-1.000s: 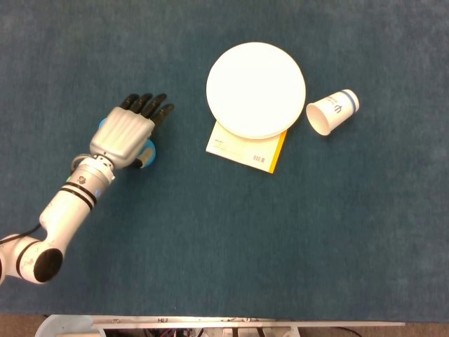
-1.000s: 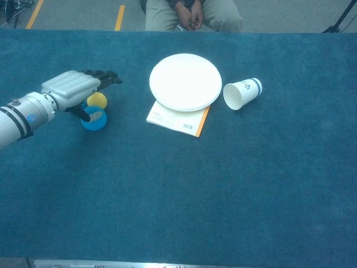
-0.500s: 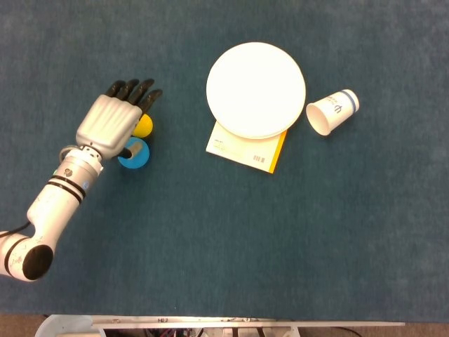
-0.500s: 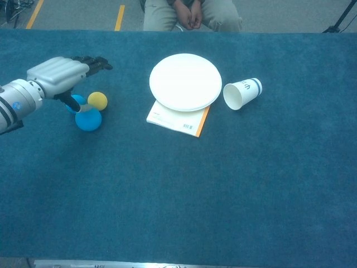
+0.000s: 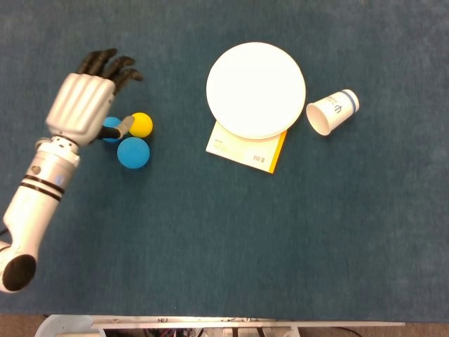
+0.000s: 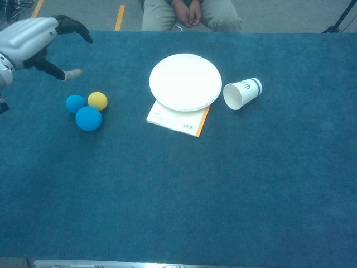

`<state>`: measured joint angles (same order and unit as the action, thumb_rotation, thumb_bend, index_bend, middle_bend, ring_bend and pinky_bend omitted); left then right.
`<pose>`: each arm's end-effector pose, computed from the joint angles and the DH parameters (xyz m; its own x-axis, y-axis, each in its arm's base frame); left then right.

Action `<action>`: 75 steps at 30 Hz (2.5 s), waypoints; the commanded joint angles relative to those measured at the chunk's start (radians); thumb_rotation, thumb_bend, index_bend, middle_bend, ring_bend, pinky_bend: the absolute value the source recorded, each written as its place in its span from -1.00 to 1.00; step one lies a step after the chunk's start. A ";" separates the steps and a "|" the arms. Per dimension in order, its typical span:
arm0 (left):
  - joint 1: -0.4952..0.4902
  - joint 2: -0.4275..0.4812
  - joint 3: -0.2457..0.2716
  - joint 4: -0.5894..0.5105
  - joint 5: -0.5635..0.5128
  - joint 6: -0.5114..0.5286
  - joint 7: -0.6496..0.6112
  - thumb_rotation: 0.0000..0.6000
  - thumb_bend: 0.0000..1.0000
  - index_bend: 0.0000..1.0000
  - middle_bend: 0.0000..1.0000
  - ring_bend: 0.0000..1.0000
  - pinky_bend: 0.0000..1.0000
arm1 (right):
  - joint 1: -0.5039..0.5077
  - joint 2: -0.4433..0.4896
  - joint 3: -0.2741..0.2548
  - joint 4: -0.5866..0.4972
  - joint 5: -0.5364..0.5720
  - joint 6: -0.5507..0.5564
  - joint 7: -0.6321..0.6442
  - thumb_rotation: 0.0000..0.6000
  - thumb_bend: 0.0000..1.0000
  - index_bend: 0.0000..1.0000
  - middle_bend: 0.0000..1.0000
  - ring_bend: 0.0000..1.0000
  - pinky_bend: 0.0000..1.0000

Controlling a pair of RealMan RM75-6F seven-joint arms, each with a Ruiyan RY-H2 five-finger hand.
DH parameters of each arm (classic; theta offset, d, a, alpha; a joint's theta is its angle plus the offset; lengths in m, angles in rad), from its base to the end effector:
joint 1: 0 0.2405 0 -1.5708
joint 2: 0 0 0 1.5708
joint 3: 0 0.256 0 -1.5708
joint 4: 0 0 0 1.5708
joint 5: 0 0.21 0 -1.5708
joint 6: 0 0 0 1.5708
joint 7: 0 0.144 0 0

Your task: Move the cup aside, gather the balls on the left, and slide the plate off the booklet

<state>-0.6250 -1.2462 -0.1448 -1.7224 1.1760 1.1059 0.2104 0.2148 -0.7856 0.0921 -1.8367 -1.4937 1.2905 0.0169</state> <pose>-0.1771 0.3224 0.0792 0.3646 0.1744 0.9147 0.9061 -0.2926 -0.3054 -0.2635 -0.2211 0.2196 0.4885 -0.0868 0.8682 -0.8694 -0.1326 0.4760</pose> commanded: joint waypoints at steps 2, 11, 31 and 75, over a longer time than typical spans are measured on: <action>0.035 0.029 0.000 -0.022 0.013 0.045 -0.011 1.00 -0.44 -0.47 -0.65 -0.85 -0.82 | 0.031 -0.009 -0.004 -0.005 -0.042 -0.028 -0.034 1.00 -0.66 -0.44 -0.22 -0.27 0.00; 0.126 0.104 0.021 -0.075 0.056 0.151 -0.022 1.00 -0.44 -0.48 -0.66 -0.85 -0.82 | 0.135 -0.014 0.016 -0.069 -0.119 -0.121 -0.122 1.00 -0.66 -0.44 -0.22 -0.30 -0.01; 0.311 0.231 0.091 -0.125 0.163 0.303 -0.076 1.00 -0.44 -0.48 -0.66 -0.85 -0.82 | 0.379 -0.039 0.071 -0.161 -0.088 -0.411 -0.275 1.00 -0.65 -0.44 -0.25 -0.50 -0.27; 0.409 0.280 0.106 -0.158 0.267 0.319 -0.083 1.00 -0.44 -0.48 -0.67 -0.85 -0.82 | 1.047 -0.620 -0.070 0.096 0.775 -0.567 -0.895 1.00 -0.66 -0.82 -0.47 -0.84 -0.57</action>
<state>-0.2164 -0.9658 -0.0389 -1.8803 1.4432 1.4255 0.1278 1.2515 -1.3895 0.0257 -1.7585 -0.7241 0.7239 -0.8878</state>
